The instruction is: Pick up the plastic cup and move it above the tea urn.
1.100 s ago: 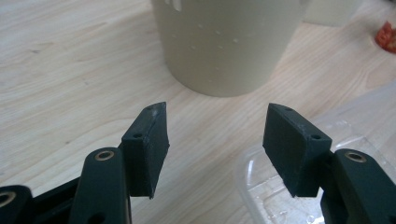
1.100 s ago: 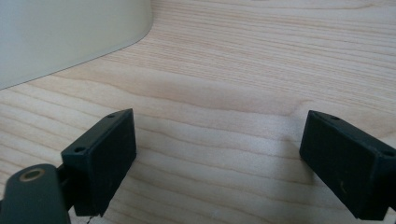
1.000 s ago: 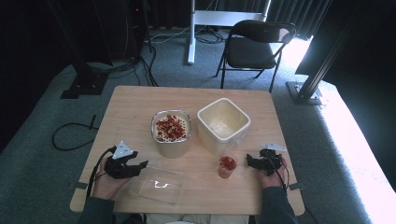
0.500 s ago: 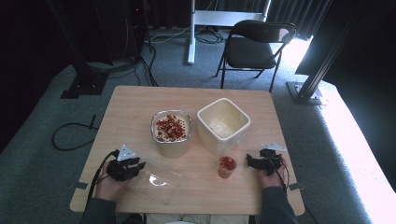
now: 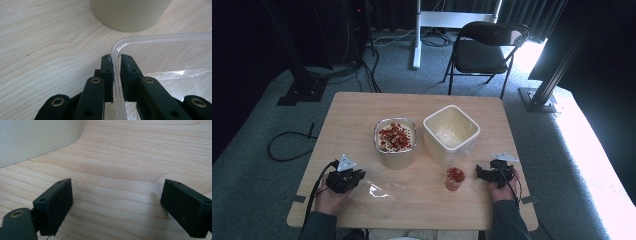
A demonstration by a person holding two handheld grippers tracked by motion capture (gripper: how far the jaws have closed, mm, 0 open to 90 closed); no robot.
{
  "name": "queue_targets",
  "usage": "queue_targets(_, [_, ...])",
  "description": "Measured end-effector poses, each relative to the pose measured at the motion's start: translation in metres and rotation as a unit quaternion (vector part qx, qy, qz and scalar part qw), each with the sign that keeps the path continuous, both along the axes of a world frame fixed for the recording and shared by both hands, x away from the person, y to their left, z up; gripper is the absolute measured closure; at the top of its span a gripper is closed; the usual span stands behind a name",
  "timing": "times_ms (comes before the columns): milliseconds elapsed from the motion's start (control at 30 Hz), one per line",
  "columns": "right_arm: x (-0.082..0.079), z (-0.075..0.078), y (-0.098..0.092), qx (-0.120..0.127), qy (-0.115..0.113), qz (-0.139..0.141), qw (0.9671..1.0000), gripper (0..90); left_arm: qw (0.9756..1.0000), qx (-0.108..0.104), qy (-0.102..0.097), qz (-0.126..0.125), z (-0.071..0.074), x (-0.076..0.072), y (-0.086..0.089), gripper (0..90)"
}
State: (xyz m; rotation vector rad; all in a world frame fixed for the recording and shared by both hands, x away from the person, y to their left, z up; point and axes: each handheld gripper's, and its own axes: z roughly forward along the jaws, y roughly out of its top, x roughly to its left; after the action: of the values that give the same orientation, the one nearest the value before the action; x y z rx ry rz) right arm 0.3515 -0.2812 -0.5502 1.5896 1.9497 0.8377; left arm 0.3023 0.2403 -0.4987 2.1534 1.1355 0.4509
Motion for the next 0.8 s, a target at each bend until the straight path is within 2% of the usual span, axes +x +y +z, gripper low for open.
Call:
queue_targets(100, [0.0,0.0,0.0,0.0,0.0,0.0,1.0,10.2,1.0,-0.003,0.003,-0.002,0.001,0.0,0.0,82.6])
queue_targets(300, [0.0,0.0,0.0,0.0,0.0,0.0,1.0,10.2,0.9996,-0.026,0.002,-0.008,0.009,0.0,-0.001,84.1])
queue_targets(633, [0.0,0.0,0.0,0.0,0.0,0.0,1.0,10.2,0.9974,-0.066,-0.005,-0.03,0.027,0.0,-0.008,86.0])
queue_targets(800, [0.0,0.0,0.0,0.0,0.0,0.0,1.0,10.2,0.9971,-0.068,-0.01,-0.033,0.035,-0.002,-0.01,86.4])
